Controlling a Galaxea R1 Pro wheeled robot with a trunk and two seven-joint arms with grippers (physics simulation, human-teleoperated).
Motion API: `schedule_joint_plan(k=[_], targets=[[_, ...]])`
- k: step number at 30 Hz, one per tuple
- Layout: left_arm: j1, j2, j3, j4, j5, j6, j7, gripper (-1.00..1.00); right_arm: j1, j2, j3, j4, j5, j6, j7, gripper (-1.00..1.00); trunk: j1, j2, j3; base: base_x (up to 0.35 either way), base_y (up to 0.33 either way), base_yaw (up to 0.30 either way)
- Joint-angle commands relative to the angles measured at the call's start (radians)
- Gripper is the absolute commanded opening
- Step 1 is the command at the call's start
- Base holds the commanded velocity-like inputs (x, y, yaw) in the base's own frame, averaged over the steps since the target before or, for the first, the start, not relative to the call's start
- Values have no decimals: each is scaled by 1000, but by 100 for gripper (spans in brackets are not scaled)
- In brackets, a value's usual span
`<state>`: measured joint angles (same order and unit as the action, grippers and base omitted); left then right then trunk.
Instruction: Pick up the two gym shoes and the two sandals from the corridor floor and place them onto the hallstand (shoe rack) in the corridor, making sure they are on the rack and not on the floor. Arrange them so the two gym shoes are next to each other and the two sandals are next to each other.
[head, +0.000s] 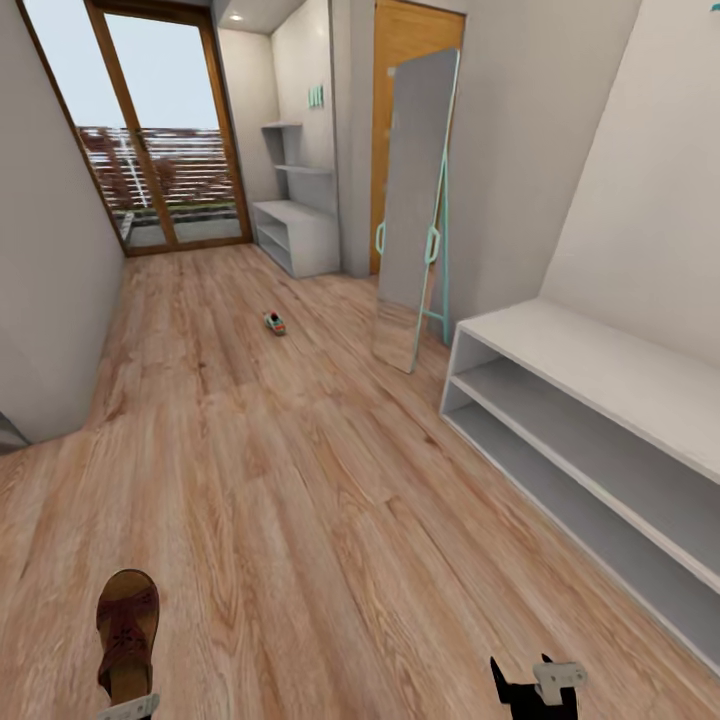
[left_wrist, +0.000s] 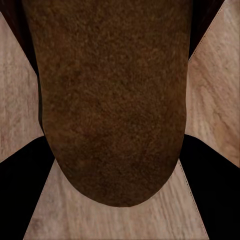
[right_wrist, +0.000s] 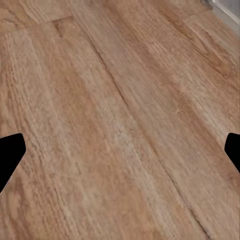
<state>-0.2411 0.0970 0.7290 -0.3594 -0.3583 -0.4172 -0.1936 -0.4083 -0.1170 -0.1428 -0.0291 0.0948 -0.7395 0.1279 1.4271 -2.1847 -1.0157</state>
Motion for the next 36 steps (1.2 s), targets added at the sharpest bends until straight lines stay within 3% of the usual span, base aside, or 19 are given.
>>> schedule_joint_plan(k=[1,7,24,36], targets=[[-1,0,9,0,-4,-3,-8,-100,-1,0,-9,1,10,-3,2,100,0,0,-1,337,68,0],[-1,0,9,1,-4,-3,-9,-100,-1,1,-9,0,9,-3,2,100,0,0,-1,337,72,35],[-1,0,9,0,-4,-3,-8,-100,0,3,-9,1,9,-3,2,100,0,0,-1,337,72,258],[-1,0,9,0,-4,-3,-9,-100,-1,2,-9,1,10,-1,2,100,0,0,-1,337,55,19]])
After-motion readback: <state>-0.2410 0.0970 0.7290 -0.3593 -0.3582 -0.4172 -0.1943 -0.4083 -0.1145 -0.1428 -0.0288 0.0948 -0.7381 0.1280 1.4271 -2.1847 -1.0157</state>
